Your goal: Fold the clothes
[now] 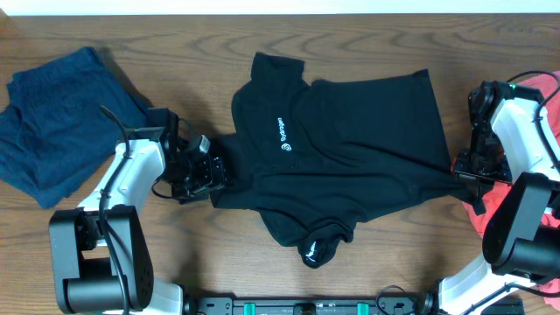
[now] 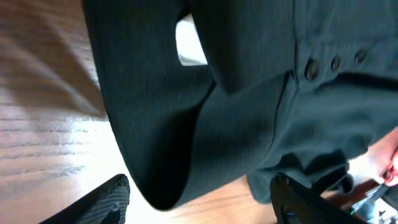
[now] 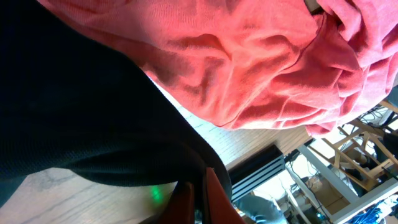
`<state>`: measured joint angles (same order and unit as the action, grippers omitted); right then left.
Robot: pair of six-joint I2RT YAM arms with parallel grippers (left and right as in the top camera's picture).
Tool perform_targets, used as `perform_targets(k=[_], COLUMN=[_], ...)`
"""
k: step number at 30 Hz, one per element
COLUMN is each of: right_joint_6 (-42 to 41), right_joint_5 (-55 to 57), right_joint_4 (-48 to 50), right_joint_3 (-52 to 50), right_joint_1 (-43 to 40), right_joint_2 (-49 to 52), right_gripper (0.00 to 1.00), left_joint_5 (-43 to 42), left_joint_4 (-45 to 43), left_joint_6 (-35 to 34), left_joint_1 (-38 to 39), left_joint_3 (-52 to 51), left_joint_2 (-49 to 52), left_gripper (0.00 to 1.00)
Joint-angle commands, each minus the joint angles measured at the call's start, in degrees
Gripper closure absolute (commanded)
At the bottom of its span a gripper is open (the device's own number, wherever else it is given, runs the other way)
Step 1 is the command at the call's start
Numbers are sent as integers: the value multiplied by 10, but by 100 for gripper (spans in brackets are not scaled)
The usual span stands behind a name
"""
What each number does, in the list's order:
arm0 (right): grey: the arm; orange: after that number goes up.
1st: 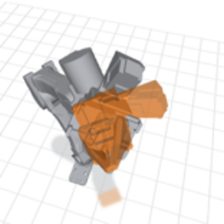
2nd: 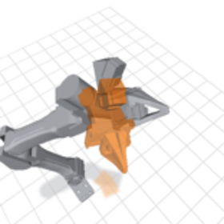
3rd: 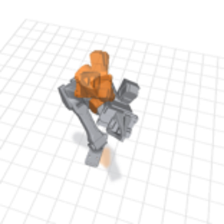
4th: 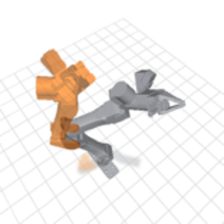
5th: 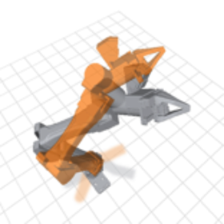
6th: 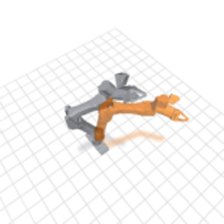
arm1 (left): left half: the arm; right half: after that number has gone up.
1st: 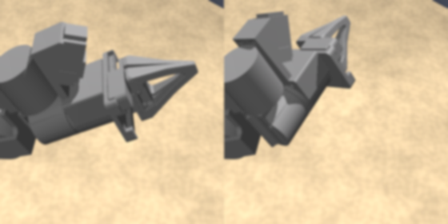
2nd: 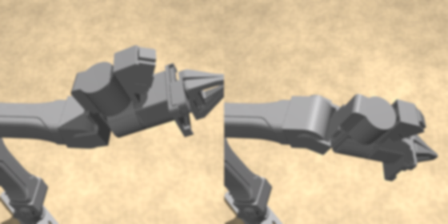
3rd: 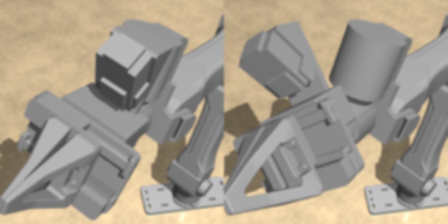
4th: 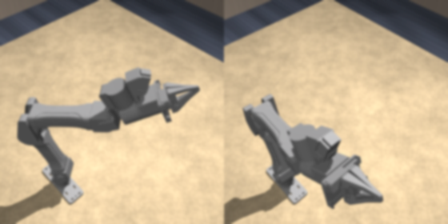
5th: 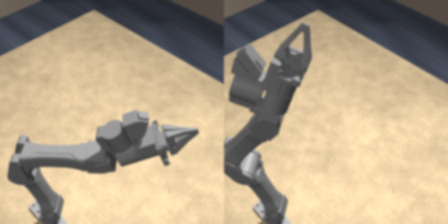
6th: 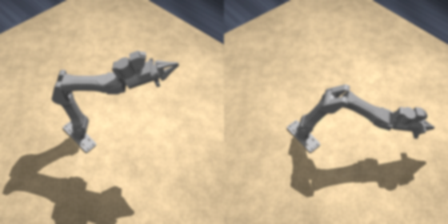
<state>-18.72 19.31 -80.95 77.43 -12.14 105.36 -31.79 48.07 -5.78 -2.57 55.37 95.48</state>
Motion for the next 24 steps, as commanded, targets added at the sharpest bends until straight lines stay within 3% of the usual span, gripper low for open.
perform_targets(k=[1,10,13,15,16,20,24], right_joint_6=[-9,-9,-9,-9,-9,-9,47], right_joint_5=[17,13,12,12,12,-9,-71], right_joint_4=[4,9,9,10,10,12,29], right_joint_3=[-1,-1,-1,-1,-1,-1,-1], right_joint_1=[-2,-2,-2,-2,-2,-2,5], right_joint_2=[-5,-5,-5,-5,-5,-5,-5], right_gripper=[99,99,99,99,99,99,99], left_joint_5=[-5,-5,-5,1,4,37,45], left_joint_4=[-8,-126,-185,-213,-224,-242,-238], left_joint_6=[-25,-52,-60,-60,-60,-85,-85], left_joint_1=[-1,-1,-1,-1,-2,-21,-70], left_joint_3=[-25,-113,-134,-135,-135,-120,-78], left_joint_2=[0,0,0,0,0,0,0], left_gripper=[26,32,55,87,94,94,94])
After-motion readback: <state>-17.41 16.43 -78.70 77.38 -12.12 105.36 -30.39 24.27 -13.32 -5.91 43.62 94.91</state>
